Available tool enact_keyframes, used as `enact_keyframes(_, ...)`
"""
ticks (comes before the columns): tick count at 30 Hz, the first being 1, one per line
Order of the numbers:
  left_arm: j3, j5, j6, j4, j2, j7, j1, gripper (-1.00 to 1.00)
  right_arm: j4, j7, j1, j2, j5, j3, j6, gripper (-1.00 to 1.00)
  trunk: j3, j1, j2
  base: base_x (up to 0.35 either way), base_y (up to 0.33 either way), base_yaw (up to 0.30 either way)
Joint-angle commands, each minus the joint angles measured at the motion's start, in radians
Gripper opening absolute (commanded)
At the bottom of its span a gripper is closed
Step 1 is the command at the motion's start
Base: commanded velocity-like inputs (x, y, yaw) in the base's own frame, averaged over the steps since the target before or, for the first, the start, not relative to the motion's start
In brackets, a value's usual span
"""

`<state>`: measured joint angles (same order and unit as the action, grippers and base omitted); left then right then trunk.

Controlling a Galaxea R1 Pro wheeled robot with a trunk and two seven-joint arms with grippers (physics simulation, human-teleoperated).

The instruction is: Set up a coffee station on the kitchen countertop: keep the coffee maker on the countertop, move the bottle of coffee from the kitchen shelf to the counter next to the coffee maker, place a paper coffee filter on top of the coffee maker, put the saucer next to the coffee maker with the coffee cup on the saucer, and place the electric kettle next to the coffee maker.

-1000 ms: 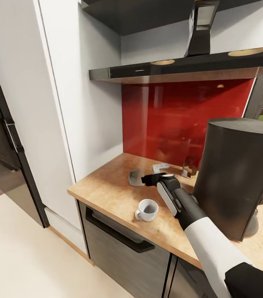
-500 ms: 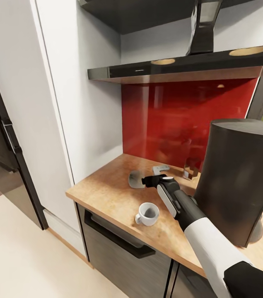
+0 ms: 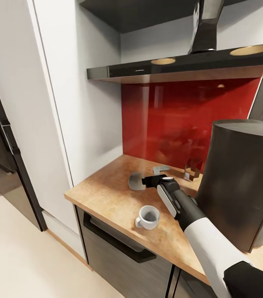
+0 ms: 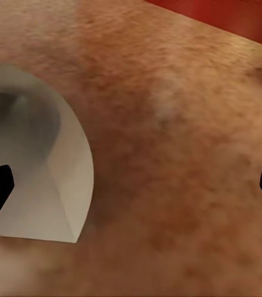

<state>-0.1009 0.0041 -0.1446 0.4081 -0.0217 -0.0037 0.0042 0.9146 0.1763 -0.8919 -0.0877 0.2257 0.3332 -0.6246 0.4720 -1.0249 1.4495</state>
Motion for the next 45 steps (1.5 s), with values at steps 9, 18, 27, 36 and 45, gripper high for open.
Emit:
enact_keyframes(9, -0.002, 0.0, -0.002, 0.001, 0.0, 0.0, 0.0, 1.0, -0.015, 0.009, -0.001, 0.0, 0.011, 0.003, -0.002, 1.0, 0.001, 0.0, 0.001, 0.069, 0.053, 0.0)
enact_keyframes(18, -0.003, 0.0, -0.002, 0.001, 0.0, -0.001, 0.0, 1.0, -0.027, 0.009, -0.001, 0.0, 0.011, 0.003, -0.001, 1.0, 0.001, 0.0, 0.001, 0.01, 0.008, 0.0)
enact_keyframes(27, -0.002, 0.0, -0.002, 0.001, 0.0, 0.0, 0.0, 1.0, -0.032, 0.009, -0.001, 0.0, 0.011, 0.003, 0.0, 1.0, 0.001, 0.0, 0.001, 0.105, 0.001, 0.0)
enact_keyframes(36, -0.003, 0.0, -0.003, 0.001, 0.0, 0.0, 0.0, 1.0, -0.032, 0.008, -0.001, 0.0, 0.011, 0.004, 0.003, 1.0, 0.001, 0.0, 0.001, 0.037, 0.0, 0.0)
enact_keyframes(45, -0.003, 0.0, -0.012, 0.002, 0.0, -0.001, 0.0, 1.0, -0.089, 0.007, -0.001, 0.0, 0.011, 0.008, 0.092, 1.0, 0.001, 0.0, 0.001, 0.002, 0.0, 0.0)
